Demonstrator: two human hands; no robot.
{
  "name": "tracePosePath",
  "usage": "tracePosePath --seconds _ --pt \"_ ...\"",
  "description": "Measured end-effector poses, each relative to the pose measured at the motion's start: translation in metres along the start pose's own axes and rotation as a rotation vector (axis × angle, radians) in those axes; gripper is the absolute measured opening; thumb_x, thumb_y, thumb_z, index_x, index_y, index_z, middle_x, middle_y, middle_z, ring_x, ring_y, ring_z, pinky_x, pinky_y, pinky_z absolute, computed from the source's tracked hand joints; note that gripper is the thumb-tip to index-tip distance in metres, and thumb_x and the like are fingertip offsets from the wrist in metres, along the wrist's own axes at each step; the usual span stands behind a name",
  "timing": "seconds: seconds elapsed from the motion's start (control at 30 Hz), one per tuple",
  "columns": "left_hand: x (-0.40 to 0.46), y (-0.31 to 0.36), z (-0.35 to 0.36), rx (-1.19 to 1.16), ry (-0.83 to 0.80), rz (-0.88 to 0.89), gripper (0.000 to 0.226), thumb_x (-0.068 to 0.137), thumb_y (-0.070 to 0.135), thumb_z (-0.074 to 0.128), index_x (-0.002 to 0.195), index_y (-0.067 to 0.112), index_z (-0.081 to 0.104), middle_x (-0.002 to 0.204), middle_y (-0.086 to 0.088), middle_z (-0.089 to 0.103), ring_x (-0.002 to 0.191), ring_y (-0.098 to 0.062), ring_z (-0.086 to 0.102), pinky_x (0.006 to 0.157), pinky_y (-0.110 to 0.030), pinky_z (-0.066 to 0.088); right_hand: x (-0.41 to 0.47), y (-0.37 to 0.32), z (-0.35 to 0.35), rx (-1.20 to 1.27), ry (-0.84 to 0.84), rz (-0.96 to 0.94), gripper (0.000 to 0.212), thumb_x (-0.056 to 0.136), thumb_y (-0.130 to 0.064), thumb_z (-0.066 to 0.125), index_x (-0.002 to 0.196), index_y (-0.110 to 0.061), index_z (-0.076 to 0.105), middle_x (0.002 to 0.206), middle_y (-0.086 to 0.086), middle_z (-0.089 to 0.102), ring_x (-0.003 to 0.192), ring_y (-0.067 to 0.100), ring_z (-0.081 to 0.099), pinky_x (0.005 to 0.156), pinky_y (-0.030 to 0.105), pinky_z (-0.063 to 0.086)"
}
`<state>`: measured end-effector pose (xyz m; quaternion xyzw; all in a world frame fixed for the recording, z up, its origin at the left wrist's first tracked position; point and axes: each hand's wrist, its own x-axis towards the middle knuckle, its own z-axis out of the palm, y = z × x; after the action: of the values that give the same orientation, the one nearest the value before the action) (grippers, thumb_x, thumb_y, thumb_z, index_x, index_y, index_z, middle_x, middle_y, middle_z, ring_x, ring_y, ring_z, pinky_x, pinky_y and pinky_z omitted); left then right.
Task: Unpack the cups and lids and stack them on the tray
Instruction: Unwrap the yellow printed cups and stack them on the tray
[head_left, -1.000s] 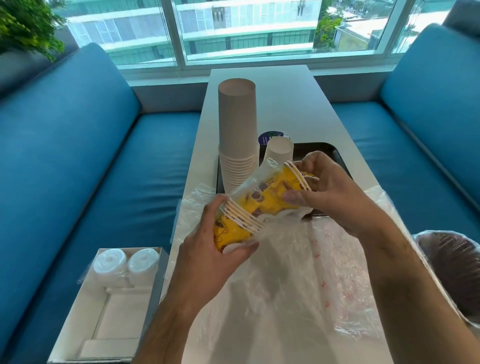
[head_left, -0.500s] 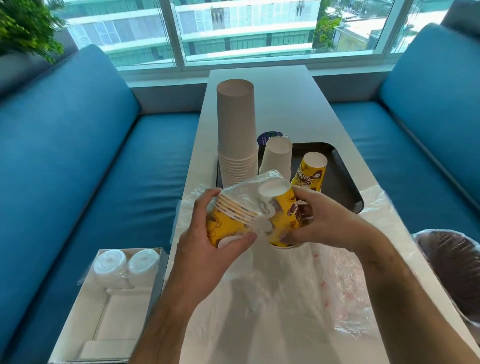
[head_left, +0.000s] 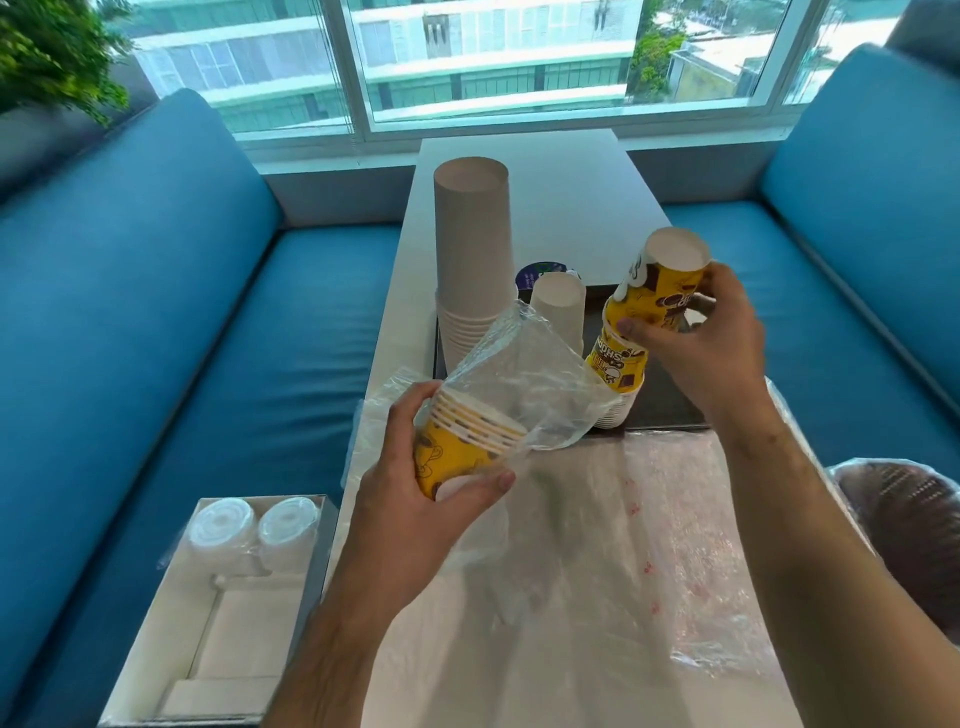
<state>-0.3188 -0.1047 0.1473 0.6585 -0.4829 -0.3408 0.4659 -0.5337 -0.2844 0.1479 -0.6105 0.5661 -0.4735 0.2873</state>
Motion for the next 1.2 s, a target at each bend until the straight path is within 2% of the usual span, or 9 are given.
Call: tracePosePath --seconds 0.1,0.23,0.33,0.5,0.67,0.77,0.93,1.07,1.2 --pt "0.000 0.000 -0.001 0.012 -0.007 0.012 0.074 0.062 0.058 0.076 0.114 0.077 0.026 0.098 0.061 0.042 0.095 0.027 0.050 0.066 -0.001 0.048 0.007 0.008 0.005 -0.009 0.008 0.021 0.073 0.075 -0.025 0.089 0.137 -0.017 0.051 0.122 -0.010 0.059 0.106 0.005 0.054 0.090 0.021 0.044" --pt "0.000 -0.001 -0.002 0.030 -0.009 -0.001 0.076 0.061 0.060 0.075 0.114 0.079 0.024 0.099 0.061 0.040 0.095 0.029 0.048 0.066 -0.001 0.048 0.011 0.022 0.015 -0.050 -0.018 0.060 0.075 0.076 -0.025 0.088 0.139 -0.016 0.049 0.135 0.002 0.062 0.109 0.008 0.054 0.100 0.036 0.048" --pt "0.001 -0.004 -0.003 0.025 -0.003 -0.011 0.076 0.062 0.060 0.075 0.115 0.079 0.024 0.104 0.052 0.045 0.099 0.025 0.050 0.068 -0.001 0.048 0.009 0.033 0.023 -0.089 -0.028 0.083 0.076 0.074 -0.029 0.090 0.138 -0.017 0.050 0.132 0.003 0.064 0.110 0.012 0.059 0.101 0.036 0.048" --pt "0.002 -0.007 -0.003 0.017 -0.002 -0.014 0.076 0.064 0.058 0.077 0.116 0.079 0.024 0.107 0.051 0.045 0.101 0.022 0.052 0.069 -0.002 0.049 0.002 0.056 0.039 -0.172 -0.024 0.133 0.081 0.068 -0.039 0.092 0.136 -0.022 0.051 0.127 0.002 0.066 0.116 0.023 0.063 0.104 0.058 0.046" --pt "0.004 -0.009 -0.002 0.028 -0.012 -0.030 0.079 0.065 0.058 0.074 0.123 0.071 0.023 0.117 0.039 0.046 0.103 0.004 0.058 0.071 -0.004 0.051 -0.002 0.069 0.047 -0.184 -0.008 0.176 0.078 0.069 -0.045 0.090 0.135 -0.025 0.051 0.125 -0.002 0.066 0.116 0.022 0.062 0.106 0.063 0.041" --pt "0.005 -0.010 -0.001 0.035 -0.023 -0.020 0.083 0.064 0.057 0.074 0.126 0.070 0.021 0.116 0.039 0.047 0.101 0.006 0.060 0.069 -0.004 0.051 0.001 0.072 0.049 -0.204 0.008 0.205 0.078 0.070 -0.046 0.089 0.135 -0.025 0.051 0.127 -0.002 0.065 0.119 0.020 0.060 0.110 0.062 0.034" --pt "0.007 -0.012 -0.001 0.032 -0.034 -0.018 0.081 0.063 0.057 0.075 0.122 0.076 0.022 0.113 0.042 0.050 0.099 0.019 0.055 0.066 -0.007 0.052 0.006 0.075 0.051 -0.169 0.026 0.241 0.081 0.069 -0.039 0.092 0.134 -0.018 0.048 0.129 0.003 0.061 0.123 0.022 0.056 0.100 0.038 0.032" --pt "0.009 -0.009 0.000 0.040 -0.041 -0.021 0.081 0.062 0.056 0.076 0.119 0.076 0.022 0.108 0.047 0.049 0.097 0.020 0.055 0.064 -0.005 0.050 0.007 0.068 0.050 -0.274 0.050 0.288 0.093 0.063 -0.055 0.090 0.136 -0.025 0.041 0.140 0.006 0.046 0.135 0.028 0.041 0.108 0.062 0.032" --pt "0.010 -0.010 -0.001 0.084 -0.044 -0.037 0.080 0.061 0.060 0.074 0.118 0.075 0.020 0.113 0.038 0.048 0.098 0.005 0.061 0.069 -0.009 0.054 -0.003 0.036 0.033 -0.126 0.226 0.096 0.058 0.083 -0.041 0.076 0.129 -0.019 0.049 0.130 0.002 0.047 0.124 0.020 0.043 0.104 0.053 0.041"
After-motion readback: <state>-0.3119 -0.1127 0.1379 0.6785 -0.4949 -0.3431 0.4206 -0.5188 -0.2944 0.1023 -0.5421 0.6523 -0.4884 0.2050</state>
